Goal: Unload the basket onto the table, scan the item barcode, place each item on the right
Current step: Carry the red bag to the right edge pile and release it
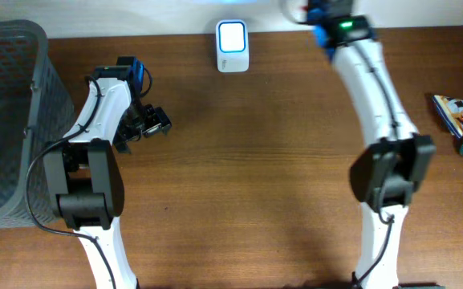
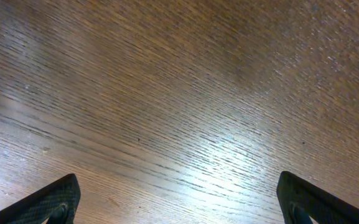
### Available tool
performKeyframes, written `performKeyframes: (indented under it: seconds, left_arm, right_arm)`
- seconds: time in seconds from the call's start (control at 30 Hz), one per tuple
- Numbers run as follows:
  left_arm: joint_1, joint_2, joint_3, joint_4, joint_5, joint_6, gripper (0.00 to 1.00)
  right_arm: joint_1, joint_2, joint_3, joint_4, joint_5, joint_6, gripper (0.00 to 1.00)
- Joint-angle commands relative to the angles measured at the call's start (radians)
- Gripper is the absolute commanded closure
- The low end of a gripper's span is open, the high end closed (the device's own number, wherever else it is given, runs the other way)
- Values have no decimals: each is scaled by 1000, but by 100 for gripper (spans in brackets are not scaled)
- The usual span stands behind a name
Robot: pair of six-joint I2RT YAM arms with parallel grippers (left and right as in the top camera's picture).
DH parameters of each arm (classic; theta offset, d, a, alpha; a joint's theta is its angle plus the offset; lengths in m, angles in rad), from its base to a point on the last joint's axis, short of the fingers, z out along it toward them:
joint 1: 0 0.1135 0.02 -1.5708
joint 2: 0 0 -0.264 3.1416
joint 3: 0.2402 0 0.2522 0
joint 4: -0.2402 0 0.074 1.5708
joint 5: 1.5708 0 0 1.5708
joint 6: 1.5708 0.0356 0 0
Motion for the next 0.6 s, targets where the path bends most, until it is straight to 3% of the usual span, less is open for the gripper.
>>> performKeyframes:
  seconds: [0.0, 0.33, 0.57]
  left_arm:
    - [3, 5, -5, -1, -8, -6, 1]
    - [3, 5, -5, -1, -7, -6, 1]
    - [3, 5, -5, -1, -7, -6, 1]
  right_arm:
    - [-140, -29, 2, -148, 140, -5, 96]
    - [-519, -11, -15, -418, 51, -5, 96]
    - [-647, 22, -33, -446, -39, -5, 96]
